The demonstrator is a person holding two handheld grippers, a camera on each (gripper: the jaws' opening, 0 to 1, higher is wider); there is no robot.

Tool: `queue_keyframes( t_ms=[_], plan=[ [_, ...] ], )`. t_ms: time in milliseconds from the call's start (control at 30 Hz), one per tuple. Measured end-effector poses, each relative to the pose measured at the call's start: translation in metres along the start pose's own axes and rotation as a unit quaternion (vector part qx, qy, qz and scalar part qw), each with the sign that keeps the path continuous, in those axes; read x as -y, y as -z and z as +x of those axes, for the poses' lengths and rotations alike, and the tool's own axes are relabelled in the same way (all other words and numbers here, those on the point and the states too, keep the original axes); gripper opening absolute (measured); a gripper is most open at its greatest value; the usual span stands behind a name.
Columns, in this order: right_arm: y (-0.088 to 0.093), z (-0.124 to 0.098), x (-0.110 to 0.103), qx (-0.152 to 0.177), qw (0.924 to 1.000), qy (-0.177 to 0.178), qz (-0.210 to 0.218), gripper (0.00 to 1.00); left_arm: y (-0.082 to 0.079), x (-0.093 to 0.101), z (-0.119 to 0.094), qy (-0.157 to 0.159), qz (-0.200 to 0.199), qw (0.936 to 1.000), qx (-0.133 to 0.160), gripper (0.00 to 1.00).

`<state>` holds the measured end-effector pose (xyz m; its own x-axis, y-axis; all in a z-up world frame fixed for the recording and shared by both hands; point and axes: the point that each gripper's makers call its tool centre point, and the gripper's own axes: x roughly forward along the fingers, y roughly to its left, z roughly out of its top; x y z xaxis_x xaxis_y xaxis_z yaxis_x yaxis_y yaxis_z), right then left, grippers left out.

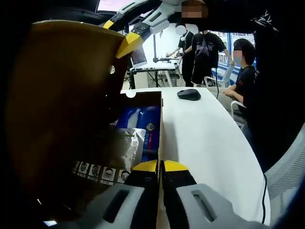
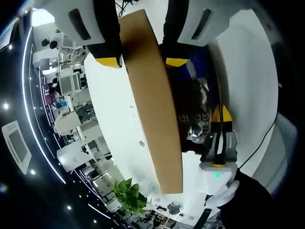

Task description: Operate the shoe box by opening the lid, removing the specified soft item, and placing it in the target area until the item is outside and the box remains undamaged.

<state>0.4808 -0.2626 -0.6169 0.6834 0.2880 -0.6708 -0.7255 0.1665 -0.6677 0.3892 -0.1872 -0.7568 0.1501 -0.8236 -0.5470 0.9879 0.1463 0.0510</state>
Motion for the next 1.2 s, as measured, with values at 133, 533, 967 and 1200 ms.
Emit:
queue_keyframes(
  t_ms=[133, 533, 967, 1200],
  plan=[
    [-0.001, 0.001, 0.002, 0.000, 1.0000, 0.000, -0.001, 0.31, 0.000, -0.001, 0.000, -0.003, -0.003, 1.0000, 0.004, 0.01],
    [-0.004, 0.005, 0.017, -0.001, 0.9999, 0.004, -0.011, 0.28, 0.001, -0.001, 0.001, -0.006, -0.015, 0.9998, 0.010, 0.01],
    [-0.008, 0.012, 0.031, -0.003, 0.9997, 0.014, -0.020, 0.26, 0.005, 0.001, 0.005, -0.007, -0.010, 0.9998, 0.014, 0.01],
    [-0.009, 0.012, 0.034, -0.003, 0.9996, 0.015, -0.022, 0.25, 0.004, 0.000, 0.006, -0.006, -0.020, 0.9996, 0.021, 0.01]
  ],
)
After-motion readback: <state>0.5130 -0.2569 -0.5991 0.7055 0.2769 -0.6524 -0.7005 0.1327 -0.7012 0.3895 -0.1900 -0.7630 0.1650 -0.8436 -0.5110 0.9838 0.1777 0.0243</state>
